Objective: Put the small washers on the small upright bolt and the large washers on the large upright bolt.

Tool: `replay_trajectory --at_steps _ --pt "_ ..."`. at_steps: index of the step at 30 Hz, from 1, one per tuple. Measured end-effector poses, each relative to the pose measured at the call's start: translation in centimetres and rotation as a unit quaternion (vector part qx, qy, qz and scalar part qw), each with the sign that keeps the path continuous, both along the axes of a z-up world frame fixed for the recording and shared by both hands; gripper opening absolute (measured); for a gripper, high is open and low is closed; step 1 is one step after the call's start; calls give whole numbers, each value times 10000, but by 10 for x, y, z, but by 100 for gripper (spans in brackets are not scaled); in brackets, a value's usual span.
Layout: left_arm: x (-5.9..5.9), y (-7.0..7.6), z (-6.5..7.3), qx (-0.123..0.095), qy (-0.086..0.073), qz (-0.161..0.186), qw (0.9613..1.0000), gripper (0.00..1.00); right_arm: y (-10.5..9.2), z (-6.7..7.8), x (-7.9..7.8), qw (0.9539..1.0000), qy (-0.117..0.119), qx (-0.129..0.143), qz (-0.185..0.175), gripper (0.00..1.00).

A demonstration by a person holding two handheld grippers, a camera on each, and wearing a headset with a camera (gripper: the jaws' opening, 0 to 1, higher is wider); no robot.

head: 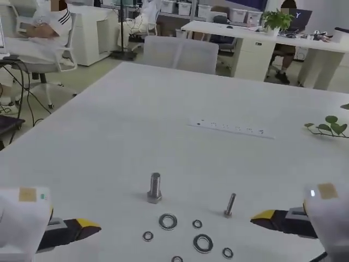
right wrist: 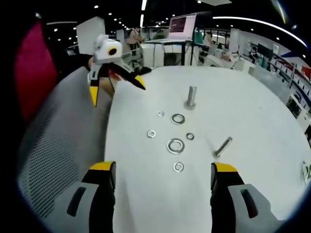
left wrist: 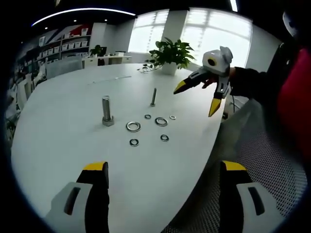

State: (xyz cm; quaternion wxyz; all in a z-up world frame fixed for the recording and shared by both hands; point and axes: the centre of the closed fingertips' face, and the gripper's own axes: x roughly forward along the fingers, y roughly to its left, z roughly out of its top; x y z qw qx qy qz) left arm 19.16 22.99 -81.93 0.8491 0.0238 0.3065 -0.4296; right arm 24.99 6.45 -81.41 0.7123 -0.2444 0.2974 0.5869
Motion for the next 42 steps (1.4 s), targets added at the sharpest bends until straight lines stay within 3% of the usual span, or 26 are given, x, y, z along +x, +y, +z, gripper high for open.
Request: replay_trajectory --at_steps 15,27,42 --pt "0 1 1 -4 -6 35 10000 95 23 -5 9 9986 19 -288 437 80" --pt "1 1 2 -28 -12 60 10000 94 37 -12 20 9963 63 -592 619 72" --pt "2 0 2 -31 -22 82 10000 94 46 -31 22 9899 131 -1115 868 61"
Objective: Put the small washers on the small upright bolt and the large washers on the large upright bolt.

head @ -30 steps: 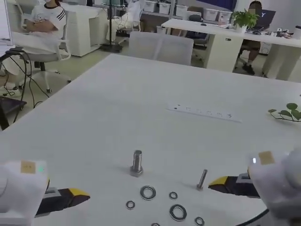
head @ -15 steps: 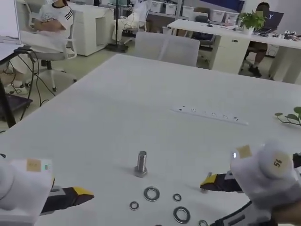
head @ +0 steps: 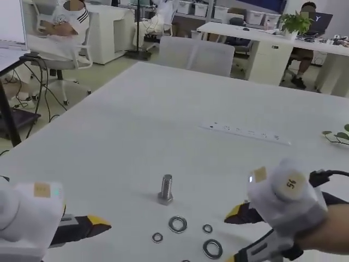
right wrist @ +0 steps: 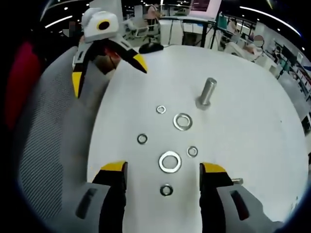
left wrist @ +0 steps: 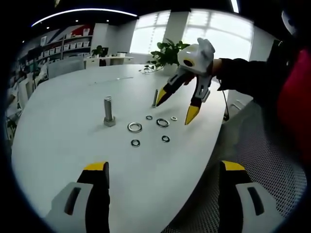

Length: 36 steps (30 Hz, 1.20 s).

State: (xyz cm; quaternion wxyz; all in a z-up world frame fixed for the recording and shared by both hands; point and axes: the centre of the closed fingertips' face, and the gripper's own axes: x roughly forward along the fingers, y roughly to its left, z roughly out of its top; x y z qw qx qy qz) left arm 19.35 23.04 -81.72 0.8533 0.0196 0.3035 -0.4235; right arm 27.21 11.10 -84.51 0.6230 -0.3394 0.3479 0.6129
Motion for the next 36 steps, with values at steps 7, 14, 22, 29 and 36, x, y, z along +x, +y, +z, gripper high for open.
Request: replay_trajectory --at_steps 7,14,22,29,36 --pt "1 1 0 -12 -15 37 10000 94 1 -8 1 9997 -21 -250 79 55" --pt "1 1 0 -25 -17 41 10000 93 -1 -16 3 9982 -126 -552 219 45" --pt "1 0 0 -44 -24 32 10000 93 1 -21 6 9962 -149 -796 324 38" --pt "2 -1 1 -64 -48 21 10000 92 3 -22 7 9942 -132 -982 413 34" --pt "2 -1 3 -93 -74 27 9999 92 0 -27 8 9907 -170 -1243 524 32"
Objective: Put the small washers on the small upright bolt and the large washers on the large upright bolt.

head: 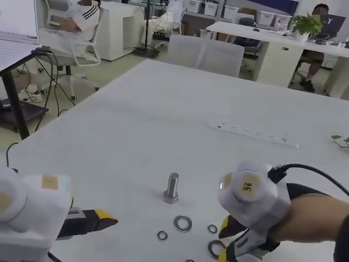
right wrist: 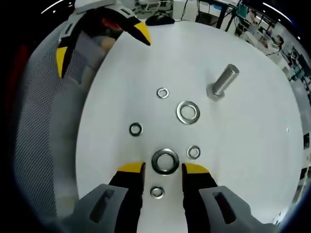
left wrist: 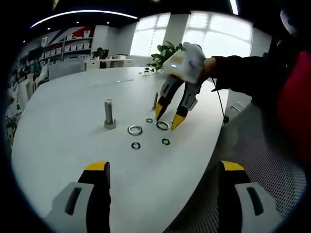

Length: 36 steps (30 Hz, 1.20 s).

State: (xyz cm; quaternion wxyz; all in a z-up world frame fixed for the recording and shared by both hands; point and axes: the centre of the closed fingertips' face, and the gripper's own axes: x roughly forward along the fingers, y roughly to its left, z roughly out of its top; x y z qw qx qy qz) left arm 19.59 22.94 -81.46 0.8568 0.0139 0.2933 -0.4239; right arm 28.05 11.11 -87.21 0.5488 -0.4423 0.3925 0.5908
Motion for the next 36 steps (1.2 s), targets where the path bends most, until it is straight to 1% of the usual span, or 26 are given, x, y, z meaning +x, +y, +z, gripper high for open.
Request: replay_trajectory --at_steps 2,8,17,23,26,30,31,36 --pt "0 0 1 -6 -12 5 10000 92 -1 -1 1 10000 -25 -48 32 32" --pt "1 1 1 -23 -21 13 10000 92 1 -1 1 9999 77 -125 45 30" --pt "1 2 2 -38 -39 42 10000 91 2 -1 3 9992 42 -372 131 27" --pt "3 2 3 -48 -74 48 10000 91 2 -2 1 9990 23 -420 176 25" --pt "3 1 4 -56 -84 40 9999 91 2 -2 2 9989 27 -447 142 25" --pt "4 2 5 -60 -130 63 9999 90 2 -2 2 9989 27 -452 77 24" --pt "5 3 6 -67 -169 90 9998 90 2 -2 1 9989 18 -470 66 24" --pt "8 3 6 -84 -225 118 9996 89 2 -2 1 9984 -11 -558 42 24"
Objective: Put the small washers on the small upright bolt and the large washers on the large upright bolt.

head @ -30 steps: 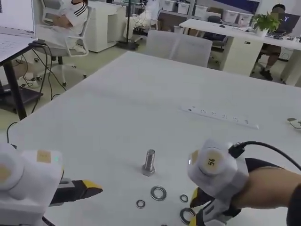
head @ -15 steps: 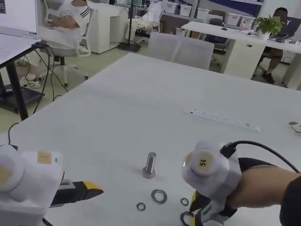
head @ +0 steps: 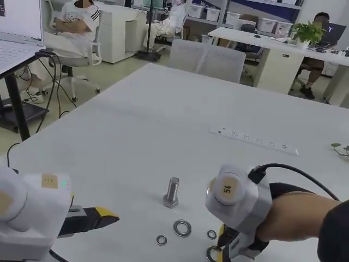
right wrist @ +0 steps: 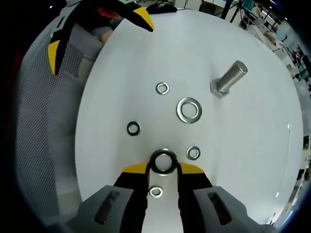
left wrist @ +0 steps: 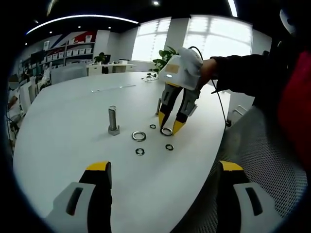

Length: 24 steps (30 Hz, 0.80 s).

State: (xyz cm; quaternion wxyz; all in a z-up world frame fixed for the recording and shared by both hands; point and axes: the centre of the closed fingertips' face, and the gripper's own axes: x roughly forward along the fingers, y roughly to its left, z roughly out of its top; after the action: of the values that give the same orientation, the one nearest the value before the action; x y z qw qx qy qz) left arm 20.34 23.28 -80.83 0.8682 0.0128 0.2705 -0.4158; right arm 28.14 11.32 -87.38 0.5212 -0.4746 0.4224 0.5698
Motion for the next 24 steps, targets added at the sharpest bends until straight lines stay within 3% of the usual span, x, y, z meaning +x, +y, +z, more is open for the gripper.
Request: replay_trajectory --at_steps 24 --pt "16 8 14 -113 -538 350 9979 86 0 2 -1 9999 -45 89 -123 23"
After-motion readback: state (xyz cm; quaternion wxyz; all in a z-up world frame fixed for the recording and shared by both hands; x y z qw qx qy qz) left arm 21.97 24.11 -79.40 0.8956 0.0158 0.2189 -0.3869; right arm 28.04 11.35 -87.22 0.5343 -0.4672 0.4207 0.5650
